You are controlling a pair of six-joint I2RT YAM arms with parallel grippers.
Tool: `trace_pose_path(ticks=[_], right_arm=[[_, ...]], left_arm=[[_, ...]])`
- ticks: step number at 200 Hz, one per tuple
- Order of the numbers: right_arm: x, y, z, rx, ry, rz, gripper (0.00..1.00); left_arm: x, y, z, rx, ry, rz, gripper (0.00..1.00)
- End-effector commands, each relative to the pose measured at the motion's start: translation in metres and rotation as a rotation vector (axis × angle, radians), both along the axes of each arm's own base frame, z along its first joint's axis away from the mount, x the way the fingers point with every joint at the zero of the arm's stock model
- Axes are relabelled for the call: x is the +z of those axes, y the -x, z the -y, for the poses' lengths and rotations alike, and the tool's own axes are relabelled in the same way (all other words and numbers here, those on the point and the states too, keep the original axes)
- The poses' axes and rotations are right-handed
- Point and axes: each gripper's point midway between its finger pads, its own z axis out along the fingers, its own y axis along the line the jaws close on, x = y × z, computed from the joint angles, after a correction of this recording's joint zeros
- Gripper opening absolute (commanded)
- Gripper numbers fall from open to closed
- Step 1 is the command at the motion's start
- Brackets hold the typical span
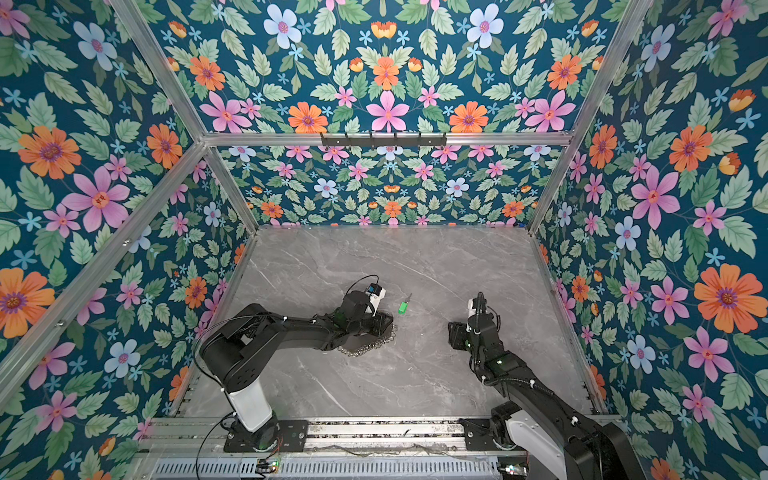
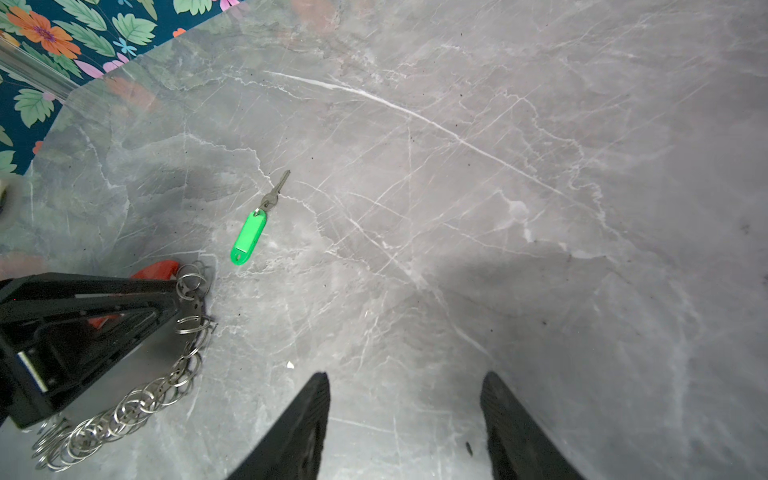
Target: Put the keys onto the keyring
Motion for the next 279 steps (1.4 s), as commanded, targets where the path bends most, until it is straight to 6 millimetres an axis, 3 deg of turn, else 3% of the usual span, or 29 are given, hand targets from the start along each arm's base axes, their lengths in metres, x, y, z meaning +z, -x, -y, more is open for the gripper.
trace_pose_path(ticks=[1, 126, 145, 168, 248, 279], right_arm=[[0.006, -0.006, -0.004, 0.006, -0.014, 0.025, 0.59], [0.004, -0.007, -0.006, 0.013, -0.015, 0.013, 0.59], [0.004, -0.007, -0.007, 0.016, -0.017, 0.011, 0.59], [0.002, -0.007, -0.007, 0.02, -0.017, 0.007, 0.59], [0.003, -0.007, -0.009, 0.026, -0.021, 0.005, 0.59], [0.003, -0.004, -0.006, 0.019, -0.019, 0.005, 0.58]], left_arm=[[0.001, 0.0, 0.001, -0.01, -0.003, 0.014, 0.3], [-0.007, -0.001, 0.002, -0.027, -0.022, 0.019, 0.23], [-0.006, -0.001, 0.004, -0.044, -0.027, 0.028, 0.17], [-0.003, 0.0, 0.006, -0.066, -0.039, 0.051, 0.0], [0.022, 0.0, 0.0, -0.102, -0.106, 0.152, 0.0], [0.053, 0.013, -0.002, -0.197, -0.082, 0.287, 0.0]])
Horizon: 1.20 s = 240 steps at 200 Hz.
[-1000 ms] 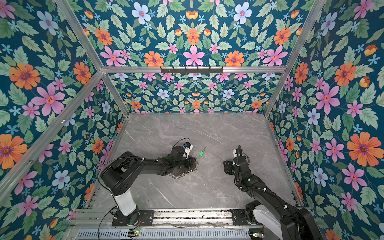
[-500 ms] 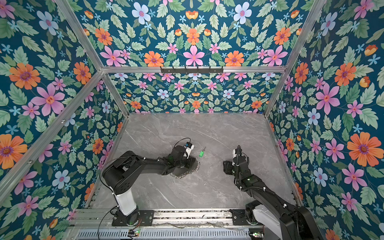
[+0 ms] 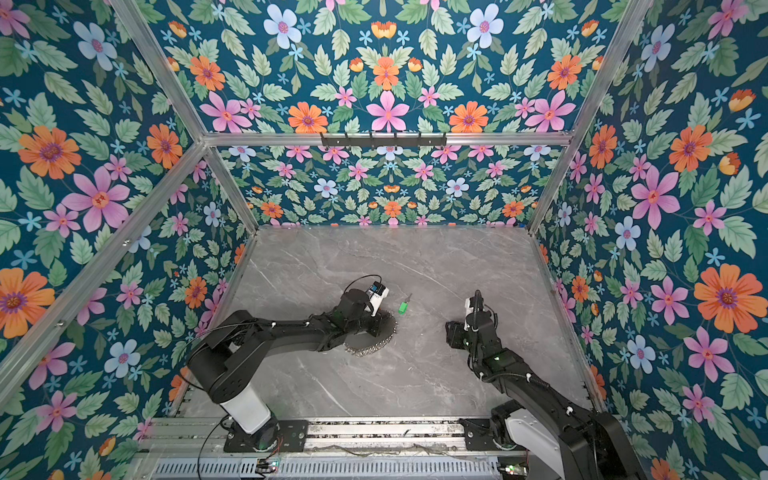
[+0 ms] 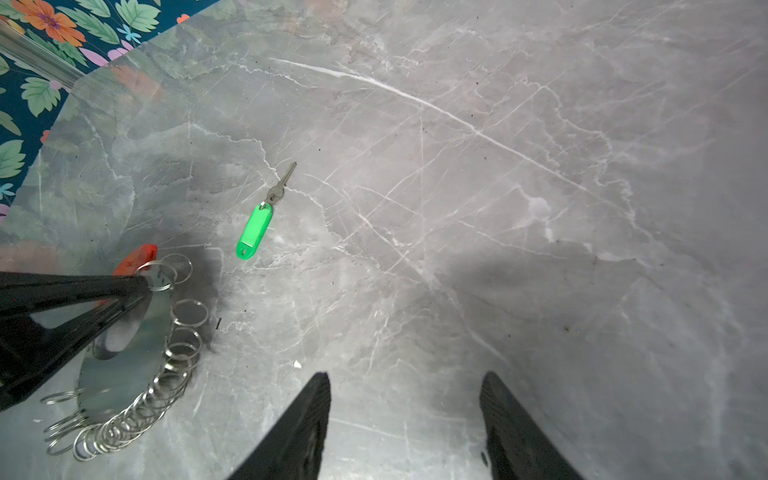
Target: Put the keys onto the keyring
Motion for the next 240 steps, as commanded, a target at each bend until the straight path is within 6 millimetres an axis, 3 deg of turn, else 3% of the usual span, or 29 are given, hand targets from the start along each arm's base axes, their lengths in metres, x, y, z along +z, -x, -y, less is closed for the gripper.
trace_pose_path(ticks=[1, 23, 42, 75, 129, 159, 209, 240], right_arm=[[0.004, -0.001, 0.0, -0.005, -0.004, 0.016, 0.58], [0.003, -0.001, 0.005, -0.02, 0.04, -0.054, 0.58], [0.019, -0.004, -0.008, 0.015, 0.003, -0.099, 0.58], [0.063, -0.01, -0.042, 0.131, -0.136, -0.123, 0.58], [0.145, -0.019, -0.067, 0.192, -0.298, -0.009, 0.58], [0.182, -0.022, -0.08, 0.229, -0.39, 0.052, 0.58], [0.23, -0.024, -0.103, 0.29, -0.452, 0.148, 0.56], [0.239, -0.022, -0.132, 0.362, -0.446, 0.143, 0.55]], left_arm=[[0.023, 0.006, 0.002, -0.093, 0.001, 0.116, 0.0], [0.047, 0.01, 0.005, -0.13, 0.017, 0.132, 0.0], [0.065, 0.017, 0.013, -0.193, 0.033, 0.129, 0.0], [0.111, 0.027, 0.019, -0.233, 0.162, 0.184, 0.0], [0.199, 0.034, 0.02, -0.225, 0.403, 0.327, 0.0], [0.242, 0.038, 0.018, -0.213, 0.556, 0.387, 0.0], [0.28, 0.041, 0.015, -0.201, 0.766, 0.431, 0.0], [0.297, 0.045, 0.01, -0.198, 0.901, 0.437, 0.0]])
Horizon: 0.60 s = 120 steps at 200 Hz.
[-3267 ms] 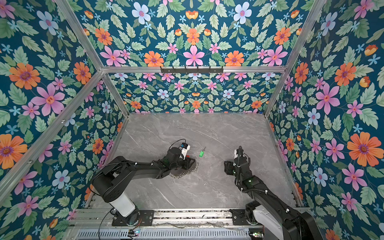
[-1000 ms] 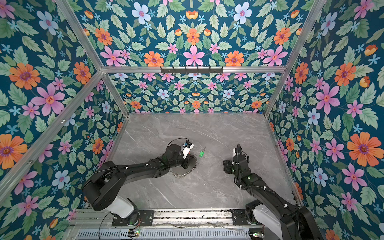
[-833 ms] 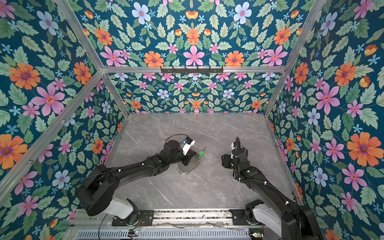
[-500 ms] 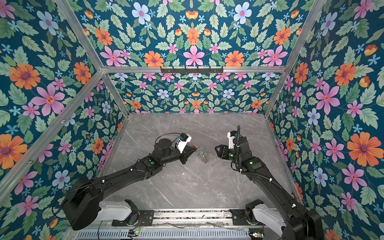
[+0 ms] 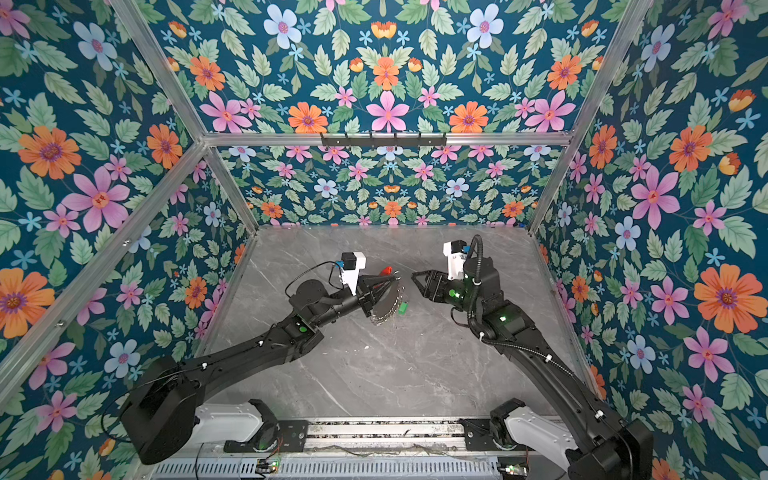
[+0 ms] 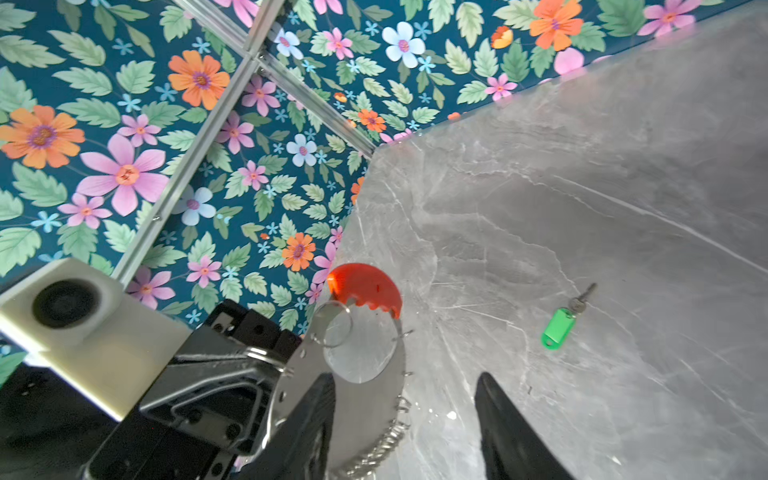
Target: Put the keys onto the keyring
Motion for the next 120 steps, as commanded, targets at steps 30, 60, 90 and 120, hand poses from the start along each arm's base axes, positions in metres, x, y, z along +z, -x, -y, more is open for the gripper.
trace_pose_path(ticks=[30, 60, 90, 120], right_arm=[[0.018, -0.003, -0.032, 0.044, -0.029, 0.029, 0.51], [0.024, -0.003, -0.039, 0.051, -0.053, 0.06, 0.49], [0.025, -0.003, -0.034, 0.02, -0.059, 0.052, 0.49], [0.022, 0.001, -0.014, -0.053, 0.005, 0.084, 0.49]], left_arm=[[0.048, 0.005, -0.011, -0.028, 0.272, 0.018, 0.0], [0.053, 0.005, -0.018, -0.018, 0.33, 0.015, 0.0], [0.053, 0.001, -0.017, -0.023, 0.361, -0.008, 0.0], [0.046, 0.0, -0.014, -0.036, 0.358, -0.04, 0.0]])
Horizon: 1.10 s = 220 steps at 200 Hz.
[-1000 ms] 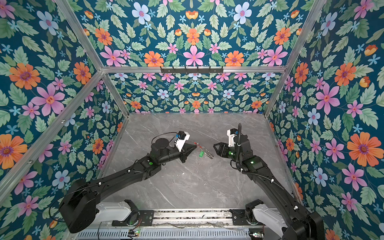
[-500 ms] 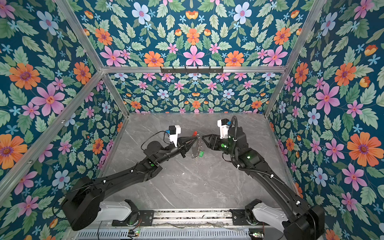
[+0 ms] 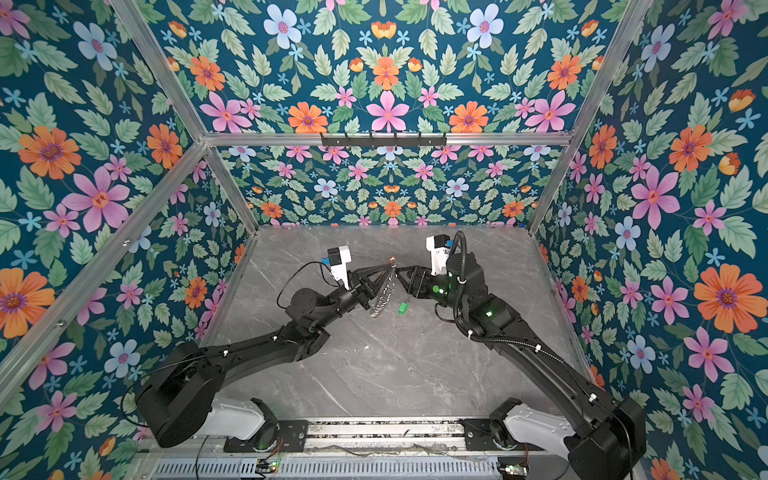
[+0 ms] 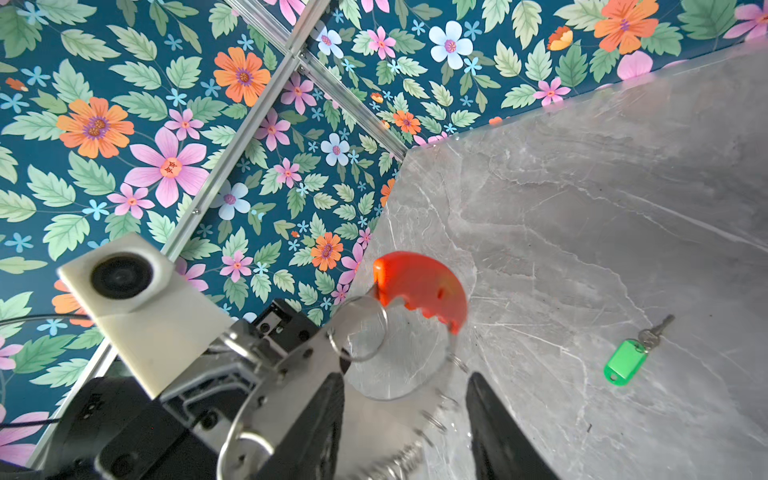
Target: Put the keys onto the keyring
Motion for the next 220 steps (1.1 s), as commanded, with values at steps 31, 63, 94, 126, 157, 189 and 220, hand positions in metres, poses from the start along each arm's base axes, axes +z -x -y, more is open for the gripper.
trace_pose_path(ticks=[31, 63, 94, 126, 157, 189, 220], right_arm=[[0.007, 0.0, 0.032, -0.123, 0.095, 0.096, 0.49], [0.029, 0.003, 0.027, -0.055, 0.065, 0.142, 0.41], [0.041, 0.007, 0.005, 0.063, -0.012, 0.18, 0.32], [0.047, 0.009, -0.008, 0.136, -0.068, 0.203, 0.29], [0.053, 0.009, -0.011, 0.146, -0.102, 0.215, 0.28], [0.051, 0.008, -0.014, 0.16, -0.096, 0.224, 0.24], [0.042, 0.0, -0.004, 0.095, -0.081, 0.204, 0.24]], left_arm=[[0.006, 0.007, -0.004, -0.033, 0.063, 0.008, 0.0], [0.008, 0.009, 0.003, -0.1, 0.061, -0.032, 0.0], [0.008, 0.007, 0.003, -0.103, 0.072, -0.051, 0.0], [0.012, 0.008, 0.002, -0.105, 0.081, -0.048, 0.0], [0.013, 0.005, 0.002, -0.098, 0.084, -0.055, 0.0], [0.013, 0.006, 0.005, -0.11, 0.078, -0.058, 0.0], [0.016, 0.004, -0.001, -0.08, 0.095, -0.059, 0.0]])
